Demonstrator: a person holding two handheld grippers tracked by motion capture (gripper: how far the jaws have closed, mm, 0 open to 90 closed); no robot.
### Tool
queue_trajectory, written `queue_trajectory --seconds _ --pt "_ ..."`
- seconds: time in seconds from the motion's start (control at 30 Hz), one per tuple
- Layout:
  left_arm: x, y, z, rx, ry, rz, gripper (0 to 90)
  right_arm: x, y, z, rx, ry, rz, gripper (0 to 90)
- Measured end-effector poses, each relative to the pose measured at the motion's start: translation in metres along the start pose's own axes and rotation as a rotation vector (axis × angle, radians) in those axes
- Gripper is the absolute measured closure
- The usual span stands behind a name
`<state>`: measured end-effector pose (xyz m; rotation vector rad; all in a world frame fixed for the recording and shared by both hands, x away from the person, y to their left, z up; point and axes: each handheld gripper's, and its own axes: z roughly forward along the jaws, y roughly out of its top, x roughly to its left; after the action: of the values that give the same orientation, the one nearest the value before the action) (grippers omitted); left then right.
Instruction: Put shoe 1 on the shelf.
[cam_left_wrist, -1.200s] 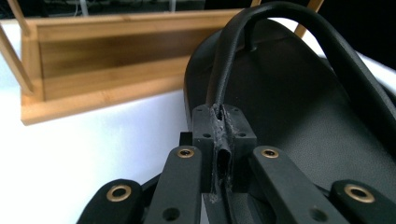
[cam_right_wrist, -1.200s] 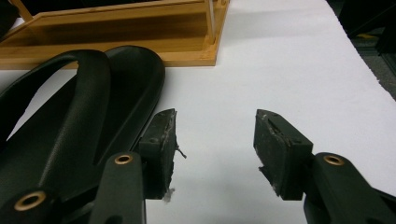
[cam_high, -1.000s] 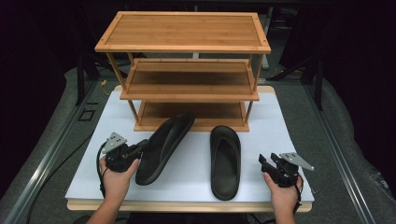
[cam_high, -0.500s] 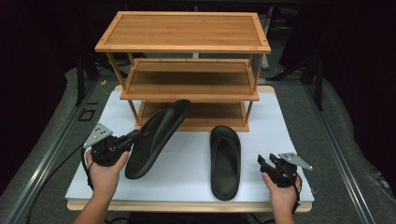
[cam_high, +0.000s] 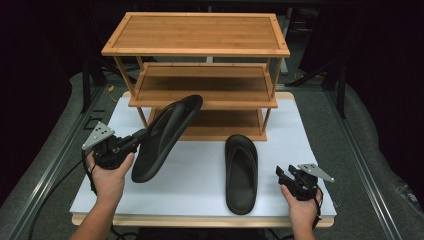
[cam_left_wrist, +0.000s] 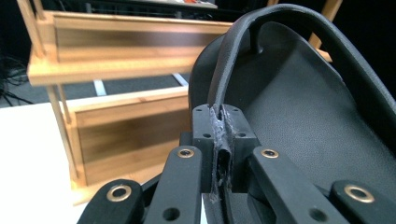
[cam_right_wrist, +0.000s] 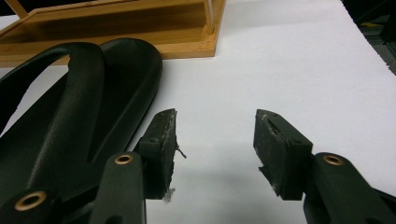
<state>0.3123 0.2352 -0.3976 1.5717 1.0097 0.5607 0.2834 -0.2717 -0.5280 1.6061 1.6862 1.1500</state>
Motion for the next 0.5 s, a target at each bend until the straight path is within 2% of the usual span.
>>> queue_trajectory --seconds 0.17,0.2,0.33,0.4,0.47,0.5 --pt "0.010 0.011 0.014 -0.020 0.028 -0.006 85.1 -0.001 -0.001 0.000 -0.017 0.002 0.013 49.0" --pt "0.013 0.013 0.017 -0.027 0.032 -0.015 85.1 -0.001 0.000 -0.001 -0.002 0.001 0.008 49.0" --pt "0.025 0.023 0.029 -0.037 0.052 -0.051 85.1 -0.001 0.000 -0.001 -0.003 -0.002 0.008 49.0" --pt "0.029 0.028 0.034 -0.038 0.068 -0.053 85.1 -0.001 -0.001 -0.001 -0.010 -0.003 0.014 48.9" --pt "0.036 0.033 0.040 -0.039 0.072 -0.076 85.1 0.000 -0.001 0.000 -0.017 0.000 0.019 49.0" --pt "0.039 0.035 0.042 -0.037 0.081 -0.079 85.1 0.000 -0.001 0.000 -0.002 0.003 0.012 49.0"
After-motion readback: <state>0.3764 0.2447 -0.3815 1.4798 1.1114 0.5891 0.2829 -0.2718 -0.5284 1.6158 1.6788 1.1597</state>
